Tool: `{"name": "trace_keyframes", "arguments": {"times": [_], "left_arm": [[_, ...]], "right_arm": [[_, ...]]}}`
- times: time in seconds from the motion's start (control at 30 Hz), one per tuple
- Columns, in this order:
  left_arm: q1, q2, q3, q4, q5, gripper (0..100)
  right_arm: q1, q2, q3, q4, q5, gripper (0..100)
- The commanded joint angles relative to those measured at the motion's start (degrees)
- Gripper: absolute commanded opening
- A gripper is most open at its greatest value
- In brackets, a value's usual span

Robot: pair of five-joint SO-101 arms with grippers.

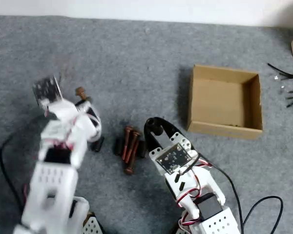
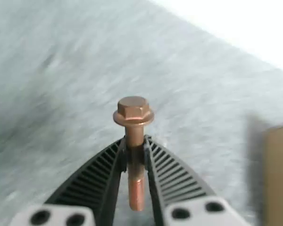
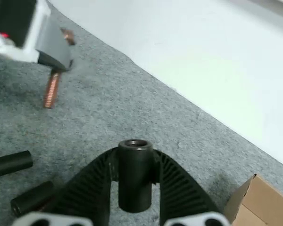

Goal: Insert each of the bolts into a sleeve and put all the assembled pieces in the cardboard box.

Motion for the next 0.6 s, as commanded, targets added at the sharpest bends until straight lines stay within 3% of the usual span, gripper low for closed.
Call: {"name": "trace_keyframes", "arguments": {"times": [0.0,0.27,0.37,0.57], "left_arm": [[6.7,-18.5,8.7,-8.5,0.4,1],[15.2,-43.1,26.0,-23.5,0.5,1],[18.2,-43.6,25.6,-24.3,1.1,1],[20.7,-42.2,25.6,-22.0,9.7,1]], "right_arm": [[-0.2,-0.7,8.2,-1.9,0.3,0.5],[-0.9,-0.7,8.2,-1.0,0.4,0.5],[-0.9,-0.7,8.2,-1.0,0.4,0.5],[-0.9,-0.7,8.2,-1.0,0.5,0.5]]}}
